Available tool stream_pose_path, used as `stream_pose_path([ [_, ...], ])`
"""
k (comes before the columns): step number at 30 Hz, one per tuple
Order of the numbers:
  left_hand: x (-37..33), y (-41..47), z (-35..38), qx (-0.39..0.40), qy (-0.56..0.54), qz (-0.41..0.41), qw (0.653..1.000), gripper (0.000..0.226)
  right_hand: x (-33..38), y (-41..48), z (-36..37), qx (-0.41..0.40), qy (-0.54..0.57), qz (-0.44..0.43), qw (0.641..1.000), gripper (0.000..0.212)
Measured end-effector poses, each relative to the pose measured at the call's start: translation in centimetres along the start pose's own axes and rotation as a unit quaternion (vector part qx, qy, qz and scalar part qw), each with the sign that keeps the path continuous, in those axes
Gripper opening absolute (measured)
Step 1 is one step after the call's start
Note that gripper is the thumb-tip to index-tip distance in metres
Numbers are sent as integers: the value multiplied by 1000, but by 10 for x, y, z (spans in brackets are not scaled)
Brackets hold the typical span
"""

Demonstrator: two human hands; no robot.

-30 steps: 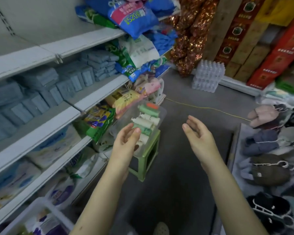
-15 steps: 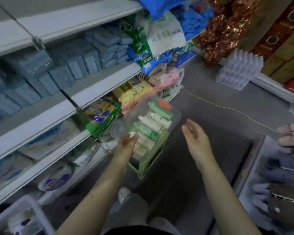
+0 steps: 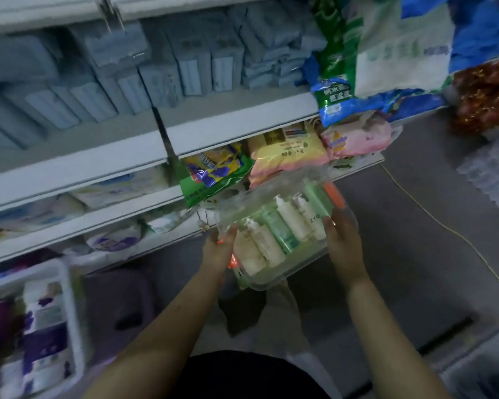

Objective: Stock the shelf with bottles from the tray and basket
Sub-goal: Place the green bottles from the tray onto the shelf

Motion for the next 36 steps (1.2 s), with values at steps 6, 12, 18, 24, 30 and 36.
stream_pose_path([
  [6, 31, 25, 21, -149, -13, -65, 987, 104, -51, 119, 5, 71, -187, 0, 980, 79],
  [12, 58, 88, 50, -233, 78, -83, 966, 91, -78, 196, 22, 138, -233, -34, 962, 61],
  [18, 90, 113, 59, -330, -29, -66, 941, 76, -112, 223, 43, 112, -328, -58, 936, 57],
  [24, 95, 121, 63, -366, -18, -27, 930, 48, -135, 225, 58, 92, -327, -84, 937, 75],
  [30, 98, 125, 62, -367, -24, -28, 929, 47, -136, 240, 66, 135, -288, -55, 946, 77],
  [36, 100, 127, 62, -371, -30, -28, 928, 53, -138, 248, 75, 177, -156, -26, 972, 46],
])
Point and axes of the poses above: each hand's wrist, its own y-axis towards the middle knuckle, its own z-axis out of the palm, x = y × z, the point moved 1 cm from there along y, towards the middle knuckle, and after that the axes turned 13 degrees about -y, right-handed, at the moved point
